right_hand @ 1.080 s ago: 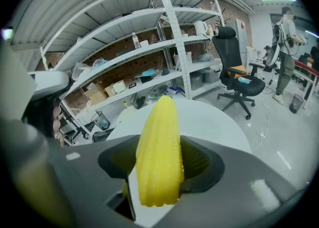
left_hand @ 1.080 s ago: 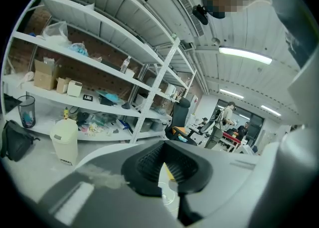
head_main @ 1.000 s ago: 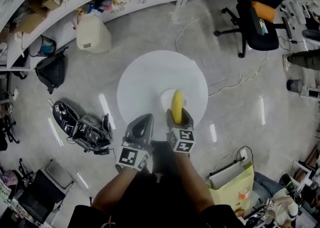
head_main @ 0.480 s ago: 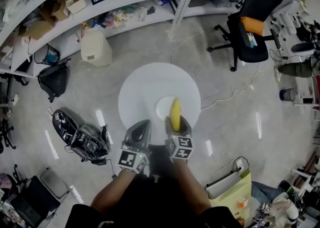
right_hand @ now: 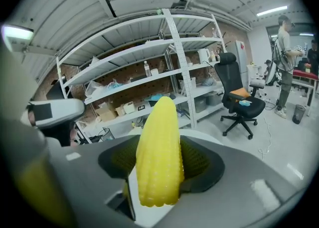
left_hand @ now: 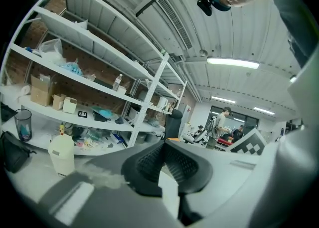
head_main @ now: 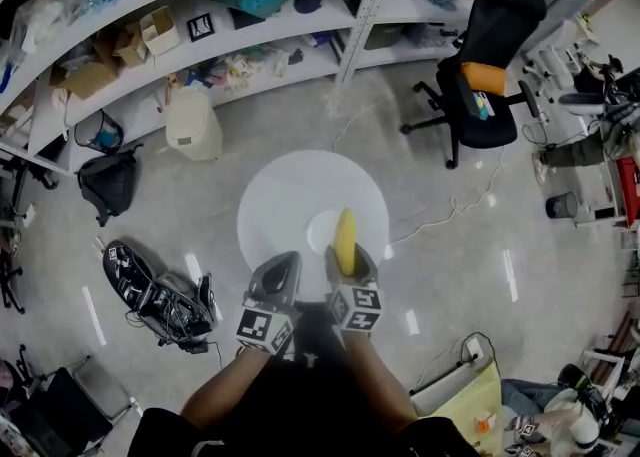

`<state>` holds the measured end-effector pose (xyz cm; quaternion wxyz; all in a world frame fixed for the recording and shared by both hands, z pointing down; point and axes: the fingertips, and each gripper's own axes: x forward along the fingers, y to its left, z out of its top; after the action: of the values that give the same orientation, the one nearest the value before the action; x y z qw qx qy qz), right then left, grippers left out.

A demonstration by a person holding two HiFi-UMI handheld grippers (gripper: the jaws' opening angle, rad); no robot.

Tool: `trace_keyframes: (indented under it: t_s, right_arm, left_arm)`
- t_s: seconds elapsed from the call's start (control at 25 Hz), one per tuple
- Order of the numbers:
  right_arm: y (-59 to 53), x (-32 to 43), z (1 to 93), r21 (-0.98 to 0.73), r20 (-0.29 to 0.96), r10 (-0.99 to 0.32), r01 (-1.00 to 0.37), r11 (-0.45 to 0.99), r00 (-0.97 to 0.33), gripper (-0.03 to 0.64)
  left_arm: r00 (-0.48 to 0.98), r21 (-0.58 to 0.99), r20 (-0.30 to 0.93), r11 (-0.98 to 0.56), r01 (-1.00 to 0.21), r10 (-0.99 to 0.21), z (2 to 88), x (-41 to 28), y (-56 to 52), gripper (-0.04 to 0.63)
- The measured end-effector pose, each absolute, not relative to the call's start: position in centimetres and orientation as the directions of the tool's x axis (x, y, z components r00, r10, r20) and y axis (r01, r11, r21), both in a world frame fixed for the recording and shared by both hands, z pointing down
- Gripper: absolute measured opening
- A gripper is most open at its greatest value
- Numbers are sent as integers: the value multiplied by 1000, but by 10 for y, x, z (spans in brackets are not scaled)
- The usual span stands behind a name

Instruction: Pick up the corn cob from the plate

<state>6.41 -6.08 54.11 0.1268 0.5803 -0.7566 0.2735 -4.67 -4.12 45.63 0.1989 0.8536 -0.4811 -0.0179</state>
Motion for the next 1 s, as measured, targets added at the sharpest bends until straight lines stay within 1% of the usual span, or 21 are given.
trace_keyframes:
  t_s: [1.0]
  right_arm:
    - [-17, 52, 414, -241, 293, -903, -938, 249, -315, 252]
  left_arm:
    - [551, 295, -21, -532, -794, -834, 357, -69, -19, 2]
